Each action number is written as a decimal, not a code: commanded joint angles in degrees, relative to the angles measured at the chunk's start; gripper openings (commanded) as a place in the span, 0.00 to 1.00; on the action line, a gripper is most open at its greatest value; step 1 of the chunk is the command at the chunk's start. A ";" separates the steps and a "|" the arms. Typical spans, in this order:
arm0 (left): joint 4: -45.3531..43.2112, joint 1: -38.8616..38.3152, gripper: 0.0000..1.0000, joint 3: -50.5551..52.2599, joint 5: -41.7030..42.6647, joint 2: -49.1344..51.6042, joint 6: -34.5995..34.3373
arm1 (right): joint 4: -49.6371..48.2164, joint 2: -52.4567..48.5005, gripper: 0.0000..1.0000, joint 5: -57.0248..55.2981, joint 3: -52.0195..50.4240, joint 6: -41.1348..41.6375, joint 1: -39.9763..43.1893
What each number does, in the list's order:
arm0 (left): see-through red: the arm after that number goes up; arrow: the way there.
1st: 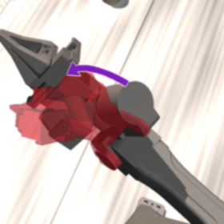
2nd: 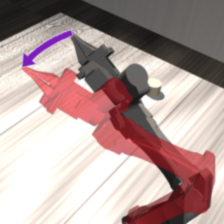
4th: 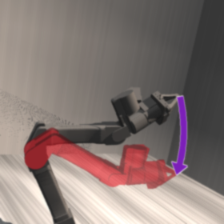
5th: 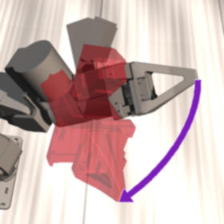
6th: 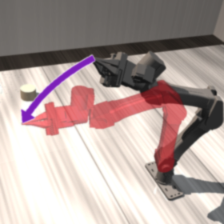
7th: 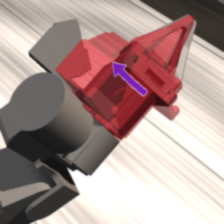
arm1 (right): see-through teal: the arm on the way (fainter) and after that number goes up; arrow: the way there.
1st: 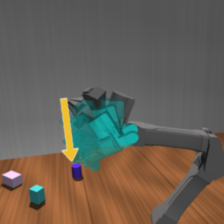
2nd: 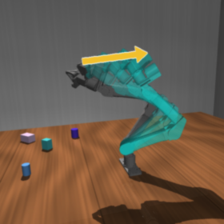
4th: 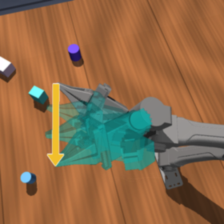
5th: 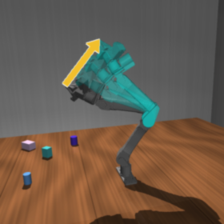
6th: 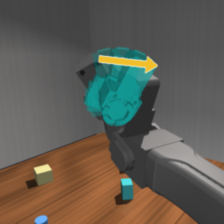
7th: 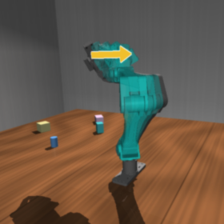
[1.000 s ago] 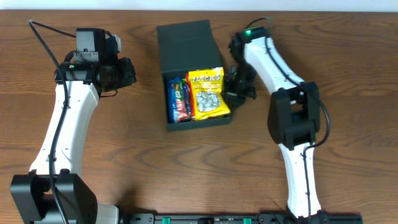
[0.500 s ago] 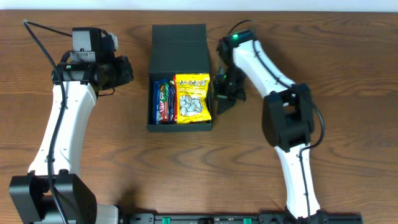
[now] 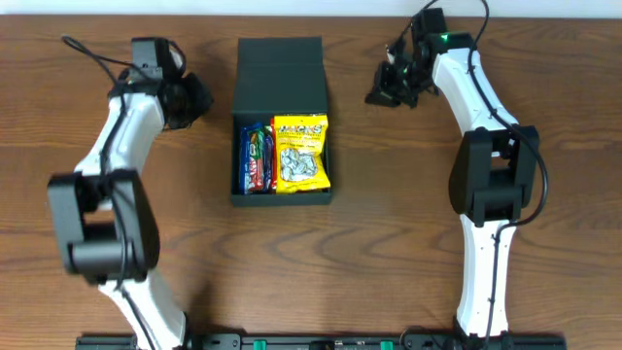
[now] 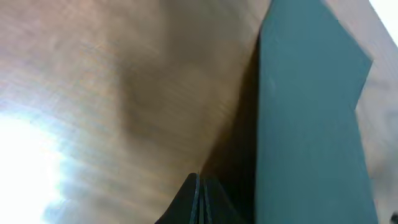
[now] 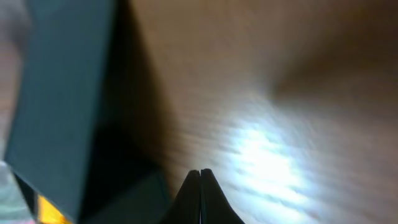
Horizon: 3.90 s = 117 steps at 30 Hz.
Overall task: Pack container
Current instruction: 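Move both grippers behind the box to the raised lid edge, then push the lid forward with both grippers to close the box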
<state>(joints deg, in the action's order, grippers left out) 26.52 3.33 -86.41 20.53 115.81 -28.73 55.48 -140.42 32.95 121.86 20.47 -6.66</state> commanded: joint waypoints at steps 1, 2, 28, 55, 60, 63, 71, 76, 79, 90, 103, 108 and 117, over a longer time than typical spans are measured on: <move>1.90 0.39 0.06 -8.74 1.62 4.85 -4.52 | -3.08 -0.09 0.01 3.89 0.94 1.40 0.09; 3.56 0.39 0.06 -11.50 1.88 6.88 -4.94 | -4.24 -0.20 0.02 4.28 0.94 1.68 0.09; 12.00 1.90 0.06 -26.36 18.36 25.14 -4.76 | -15.13 -8.46 0.01 20.11 0.92 11.89 -3.67; 5.14 2.60 0.06 -31.65 30.03 25.09 -4.00 | -47.01 -11.17 0.02 44.98 1.14 22.93 -2.19; 5.84 2.67 0.06 -33.90 30.58 21.77 -0.87 | -53.05 -9.75 0.02 49.22 1.14 26.12 -2.03; 6.47 2.38 0.06 -33.90 31.01 18.38 2.58 | -55.56 -8.09 0.02 52.57 1.14 26.71 -2.10; 7.65 1.42 0.06 -33.90 34.88 11.30 9.60 | -60.04 -4.24 0.02 56.46 1.14 30.97 -3.08; 13.79 1.36 0.06 -33.90 34.80 6.36 16.72 | -60.04 -2.45 0.02 56.46 1.14 36.59 -3.98; 17.46 1.14 0.06 -33.90 34.77 3.78 20.33 | -60.02 -1.38 0.01 56.46 1.14 40.65 -4.85; 27.23 1.14 0.06 -33.90 32.39 -0.13 29.27 | -60.06 0.55 0.02 56.46 1.14 44.00 -4.72; 32.87 1.09 0.06 -33.90 23.96 -1.64 28.87 | -64.19 0.61 0.02 55.93 1.14 44.17 -2.89; 35.95 0.07 0.06 -33.88 18.16 -1.86 28.63 | -62.05 0.59 0.01 42.45 1.14 35.93 -2.25; 38.95 -9.42 0.06 -33.88 8.37 -1.86 28.59 | -33.73 0.70 0.02 -0.76 1.20 16.41 -1.22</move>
<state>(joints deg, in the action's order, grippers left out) 64.55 -4.19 -119.00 32.97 115.46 -0.16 20.40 -141.71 45.91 122.58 44.25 -9.08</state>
